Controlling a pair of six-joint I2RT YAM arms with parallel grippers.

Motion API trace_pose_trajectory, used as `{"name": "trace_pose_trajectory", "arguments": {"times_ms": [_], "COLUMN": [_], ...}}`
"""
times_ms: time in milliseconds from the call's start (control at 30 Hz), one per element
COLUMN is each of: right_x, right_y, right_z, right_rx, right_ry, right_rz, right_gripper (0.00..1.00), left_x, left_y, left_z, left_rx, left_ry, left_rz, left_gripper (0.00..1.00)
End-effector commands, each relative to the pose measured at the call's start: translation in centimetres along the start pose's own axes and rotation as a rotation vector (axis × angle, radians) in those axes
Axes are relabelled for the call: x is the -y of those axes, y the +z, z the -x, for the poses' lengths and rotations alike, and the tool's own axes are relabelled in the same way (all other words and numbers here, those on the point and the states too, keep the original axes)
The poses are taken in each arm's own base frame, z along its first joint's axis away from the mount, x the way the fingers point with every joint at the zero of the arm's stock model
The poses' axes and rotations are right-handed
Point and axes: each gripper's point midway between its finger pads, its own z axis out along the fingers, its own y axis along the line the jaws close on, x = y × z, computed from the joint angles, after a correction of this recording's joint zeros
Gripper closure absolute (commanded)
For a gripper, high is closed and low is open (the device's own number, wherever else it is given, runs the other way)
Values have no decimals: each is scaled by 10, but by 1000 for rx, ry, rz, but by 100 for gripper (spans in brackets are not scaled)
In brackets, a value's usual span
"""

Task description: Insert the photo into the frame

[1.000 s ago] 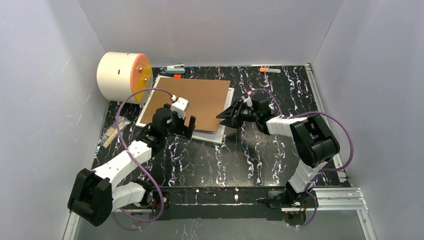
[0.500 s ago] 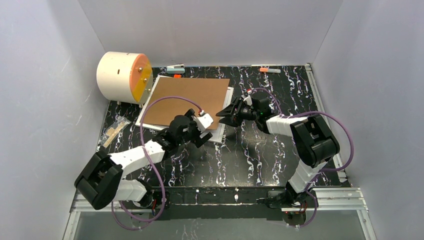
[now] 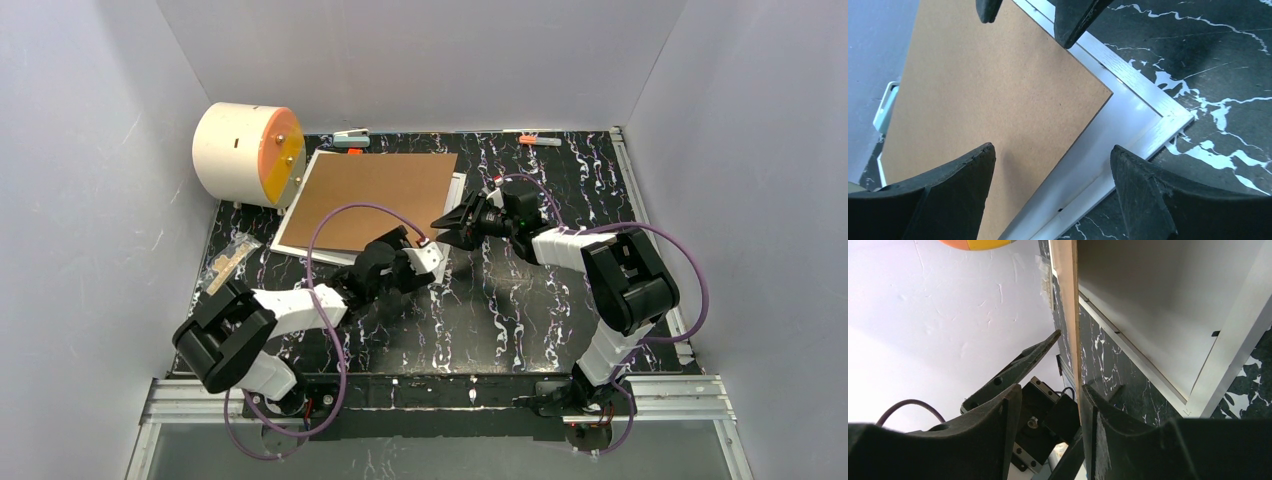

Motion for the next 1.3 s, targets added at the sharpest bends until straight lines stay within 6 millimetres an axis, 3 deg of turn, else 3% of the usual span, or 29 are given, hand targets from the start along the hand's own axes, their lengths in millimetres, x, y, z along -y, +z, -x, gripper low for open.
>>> {"name": "trace_pose_trajectory", "arguments": {"times_ms": [0, 133, 333, 633, 833, 1033, 1133, 1267], "right_x": [-39, -39, -41, -38, -37, -29, -11, 29], "right_y": [2, 1, 1, -1, -11, -41, -58, -67], "right_z": [6, 6, 5, 5, 12, 27, 34, 35], "right_rx": [15, 12, 10, 17, 78, 222, 316, 326], "right_ry": [-57, -44, -28, -9, -10, -43, -69, -64], "right_rz": [88, 85, 89, 64, 10, -111, -226, -415], "right_gripper": [46, 46, 46, 46, 32, 22, 21, 20], "left_x": [-15, -14, -27, -29, -33, -36, -38, -38], "left_y": [5, 9, 17, 15, 14, 10, 8, 6], "left_z": [7, 6, -3, -3, -4, -8, -9, -13], "left_rx": [25, 13, -55, -58, -63, -71, -74, -79], "left_ry": [59, 84, 16, -76, -151, -206, -239, -285], "left_rz": [100, 121, 235, 277, 317, 354, 376, 395], "left_gripper": [20, 34, 57, 78, 83, 83, 83, 83]}}
